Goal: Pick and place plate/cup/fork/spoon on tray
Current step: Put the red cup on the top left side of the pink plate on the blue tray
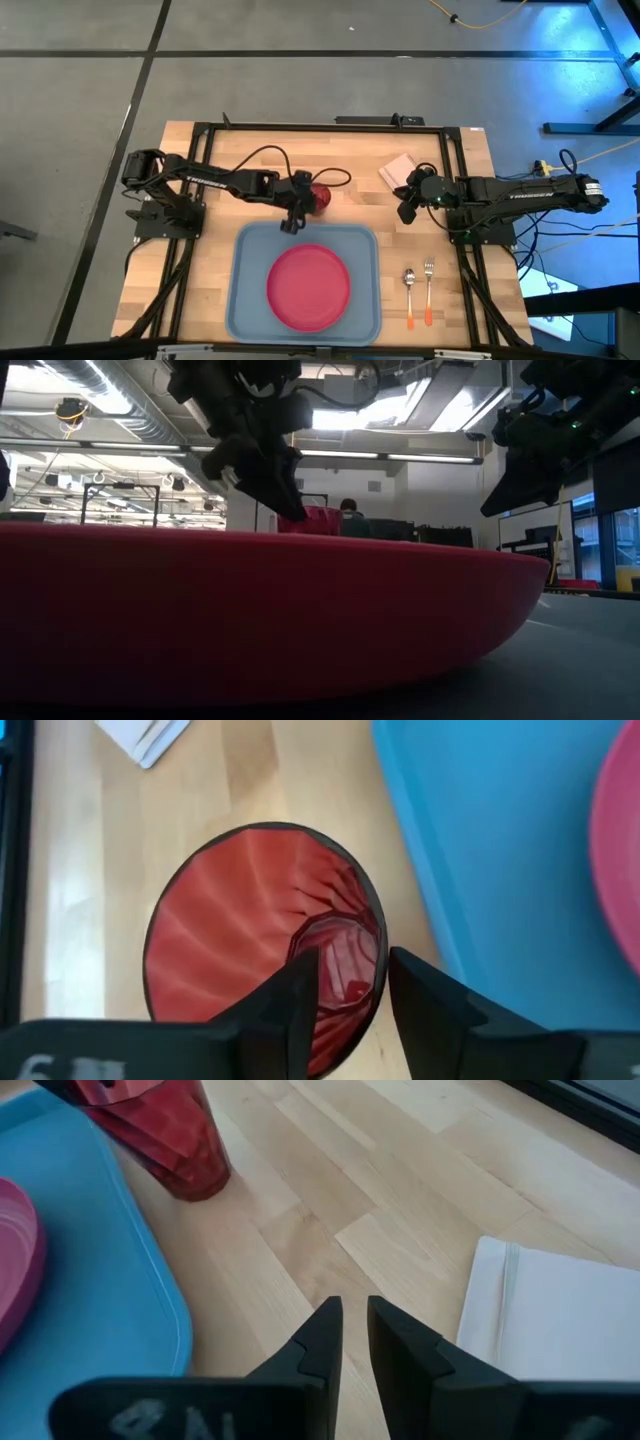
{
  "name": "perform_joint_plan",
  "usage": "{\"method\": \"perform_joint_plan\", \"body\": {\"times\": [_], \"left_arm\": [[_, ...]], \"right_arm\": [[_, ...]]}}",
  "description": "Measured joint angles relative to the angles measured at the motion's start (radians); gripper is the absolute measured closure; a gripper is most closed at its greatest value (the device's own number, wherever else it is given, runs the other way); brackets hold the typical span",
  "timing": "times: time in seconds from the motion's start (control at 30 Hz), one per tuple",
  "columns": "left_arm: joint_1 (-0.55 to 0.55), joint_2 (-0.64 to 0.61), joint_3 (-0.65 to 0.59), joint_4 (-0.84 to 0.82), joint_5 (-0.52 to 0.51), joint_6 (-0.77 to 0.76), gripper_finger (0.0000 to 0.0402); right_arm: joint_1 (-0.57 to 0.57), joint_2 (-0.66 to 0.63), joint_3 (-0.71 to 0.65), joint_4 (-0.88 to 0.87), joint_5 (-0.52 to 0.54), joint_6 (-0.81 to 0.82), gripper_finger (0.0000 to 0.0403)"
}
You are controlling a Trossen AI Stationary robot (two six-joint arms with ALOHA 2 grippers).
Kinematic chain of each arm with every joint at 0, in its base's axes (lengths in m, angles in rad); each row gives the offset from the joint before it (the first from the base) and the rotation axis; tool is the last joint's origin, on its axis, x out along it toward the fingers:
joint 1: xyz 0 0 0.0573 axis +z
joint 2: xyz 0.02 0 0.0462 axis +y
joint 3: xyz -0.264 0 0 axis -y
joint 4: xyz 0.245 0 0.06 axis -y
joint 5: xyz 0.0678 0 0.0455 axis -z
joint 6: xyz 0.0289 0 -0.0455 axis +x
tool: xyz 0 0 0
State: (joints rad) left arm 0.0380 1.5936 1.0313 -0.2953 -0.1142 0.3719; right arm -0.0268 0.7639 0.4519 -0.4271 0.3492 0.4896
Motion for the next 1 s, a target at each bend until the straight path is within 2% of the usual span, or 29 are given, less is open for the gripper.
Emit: {"method": "perform_joint_plan", "body": {"times": [0.27, 0.43, 0.6, 0.77, 0.9, 1.0], "left_arm": [[0.000, 0.000, 0.000, -0.004, -0.027, -0.001, 0.0334], [-0.009, 0.000, 0.000, 0.010, -0.149, 0.004, 0.0388], [-0.032, -0.022, 0.041, -0.028, -0.245, 0.005, 0.0394], [-0.091, -0.058, 0.176, -0.280, -0.252, -0.076, 0.0396], [-0.173, -0.060, 0.287, -0.570, -0.277, -0.271, 0.0397], [-0.254, -0.061, 0.319, -0.724, -0.272, -0.431, 0.0397]], "right_arm": [[0.000, 0.000, 0.000, -0.001, 0.000, 0.000, 0.0346], [0.000, 0.000, 0.000, -0.001, 0.000, 0.000, 0.0346], [0.000, 0.000, 0.000, -0.002, -0.001, 0.000, 0.0346], [0.000, 0.000, 0.000, -0.004, -0.001, 0.001, 0.0346], [0.000, 0.000, 0.000, -0.006, -0.001, 0.000, 0.0346], [0.000, 0.000, 0.000, -0.005, -0.001, 0.002, 0.0346]]}}
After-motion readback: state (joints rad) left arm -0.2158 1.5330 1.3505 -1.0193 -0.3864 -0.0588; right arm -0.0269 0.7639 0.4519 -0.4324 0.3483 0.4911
